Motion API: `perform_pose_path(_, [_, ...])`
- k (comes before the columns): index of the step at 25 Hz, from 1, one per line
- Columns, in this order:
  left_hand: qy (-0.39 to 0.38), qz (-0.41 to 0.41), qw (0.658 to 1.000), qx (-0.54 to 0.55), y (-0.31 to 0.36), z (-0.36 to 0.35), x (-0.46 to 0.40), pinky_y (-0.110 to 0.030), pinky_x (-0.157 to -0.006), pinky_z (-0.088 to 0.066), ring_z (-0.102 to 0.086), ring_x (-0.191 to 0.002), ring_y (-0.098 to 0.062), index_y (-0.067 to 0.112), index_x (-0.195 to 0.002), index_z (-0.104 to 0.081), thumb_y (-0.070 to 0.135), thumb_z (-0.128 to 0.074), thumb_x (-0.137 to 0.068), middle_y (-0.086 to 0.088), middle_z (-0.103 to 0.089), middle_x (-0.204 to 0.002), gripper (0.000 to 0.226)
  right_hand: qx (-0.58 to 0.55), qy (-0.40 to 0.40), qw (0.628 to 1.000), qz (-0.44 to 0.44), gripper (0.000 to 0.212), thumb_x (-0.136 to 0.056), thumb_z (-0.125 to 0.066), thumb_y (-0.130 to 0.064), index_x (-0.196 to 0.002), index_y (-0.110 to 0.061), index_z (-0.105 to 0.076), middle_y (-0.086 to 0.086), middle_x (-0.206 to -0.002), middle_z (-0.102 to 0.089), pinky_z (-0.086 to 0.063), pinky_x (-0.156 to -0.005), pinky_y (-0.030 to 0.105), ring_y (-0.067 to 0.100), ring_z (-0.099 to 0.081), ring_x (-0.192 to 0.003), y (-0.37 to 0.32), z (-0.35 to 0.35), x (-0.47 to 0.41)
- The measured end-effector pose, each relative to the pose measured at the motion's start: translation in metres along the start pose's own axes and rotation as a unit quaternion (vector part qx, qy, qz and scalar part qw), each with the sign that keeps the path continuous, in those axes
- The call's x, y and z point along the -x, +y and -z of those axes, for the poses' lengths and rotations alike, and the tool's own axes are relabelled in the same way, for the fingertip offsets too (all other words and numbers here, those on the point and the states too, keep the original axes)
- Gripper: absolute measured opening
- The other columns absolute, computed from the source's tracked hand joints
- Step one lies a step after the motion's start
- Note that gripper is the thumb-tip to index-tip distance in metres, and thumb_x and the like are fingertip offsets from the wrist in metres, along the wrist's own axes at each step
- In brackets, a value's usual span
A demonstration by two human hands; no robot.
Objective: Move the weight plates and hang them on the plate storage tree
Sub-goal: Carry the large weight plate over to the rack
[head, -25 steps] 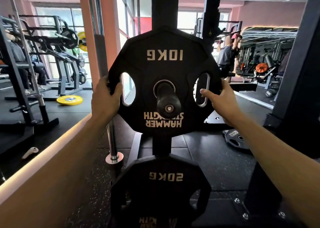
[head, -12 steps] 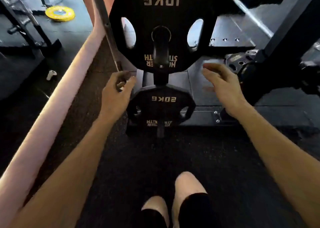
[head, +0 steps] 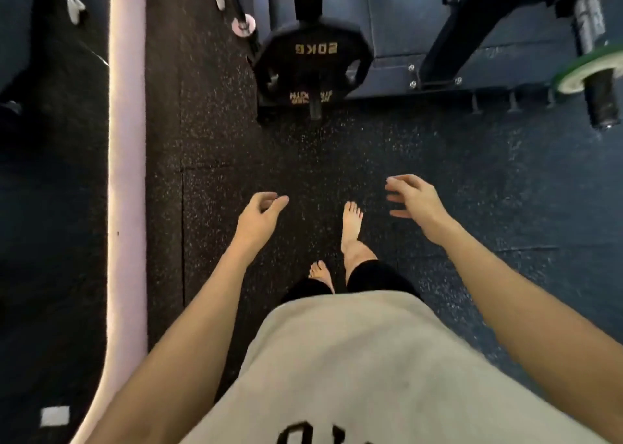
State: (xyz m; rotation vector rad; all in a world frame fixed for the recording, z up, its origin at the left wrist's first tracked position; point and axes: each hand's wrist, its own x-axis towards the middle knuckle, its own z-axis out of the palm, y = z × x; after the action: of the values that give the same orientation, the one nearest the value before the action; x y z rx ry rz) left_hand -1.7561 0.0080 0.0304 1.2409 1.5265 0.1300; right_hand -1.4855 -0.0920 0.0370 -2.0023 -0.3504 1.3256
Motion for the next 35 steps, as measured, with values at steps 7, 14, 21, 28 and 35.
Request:
perform_pose_path(7, [-0.197,0.154,0.945,-0.212,-0.107,-0.027,0.079,-0.032,-0.07,-0.046,-0.06,-0.091,-0.019,0.019,-0.123,-0.06,0.053,-0.057,-0.092,-0.004,-0.064,-0.114,0.046,0.07,-0.035,0.979,-0.187,0.014,-0.095,-0.059,-0.021,-0.101,-0.009,-0.063,0.015,-0.102,-0.068,-0.051,-0.068,0.028,0.021,-0.062,-0.083,0.163,0.013,0.089])
perform_pose_path(14, [-0.288,0.049,0.847,-0.444,-0.083,-0.104,0.093,-0.035,-0.089,-0.05,-0.062,-0.099,-0.024,0.014,-0.116,-0.061,0.038,-0.052,-0.098,-0.008,-0.064,-0.109,0.031,-0.052,0.075,0.975,-0.203,0.011,-0.096,-0.055,-0.015,-0.087,-0.017,-0.061,0.011,-0.094,-0.067,-0.049,-0.061,0.027,0.02,-0.061,-0.078,0.244,0.09,0.15])
perform_pose_path(21, [-0.295,-0.065,0.801,-0.517,-0.001,-0.265,0.111,-0.044,-0.101,-0.048,-0.06,-0.109,-0.024,0.019,-0.126,-0.057,0.035,-0.052,-0.099,-0.007,-0.062,-0.12,0.032,-0.211,0.175,0.932,-0.238,0.012,-0.094,-0.057,-0.012,-0.104,-0.007,-0.061,0.013,-0.095,-0.064,-0.049,-0.06,0.028,0.021,-0.059,-0.076,0.347,0.195,0.235])
perform_pose_path(28, [-0.312,-0.146,0.766,-0.543,0.021,-0.448,0.191,-0.034,-0.093,-0.045,-0.056,-0.105,-0.023,0.013,-0.12,-0.061,0.034,-0.053,-0.099,-0.005,-0.06,-0.115,0.03,-0.317,0.255,0.872,-0.273,0.015,-0.099,-0.051,-0.016,-0.109,-0.009,-0.059,0.011,-0.101,-0.064,-0.053,-0.069,0.032,0.019,-0.06,-0.075,0.452,0.327,0.302])
perform_pose_path(35, [-0.331,-0.123,0.729,-0.586,0.057,-0.592,0.194,-0.031,-0.092,-0.043,-0.058,-0.115,-0.032,0.003,-0.122,-0.062,0.032,-0.05,-0.101,-0.015,-0.063,-0.125,0.038,-0.387,0.263,0.836,-0.288,0.022,-0.1,-0.052,-0.019,-0.114,-0.006,-0.061,0.015,-0.111,-0.067,-0.056,-0.084,0.042,0.026,-0.064,-0.093,0.509,0.433,0.293])
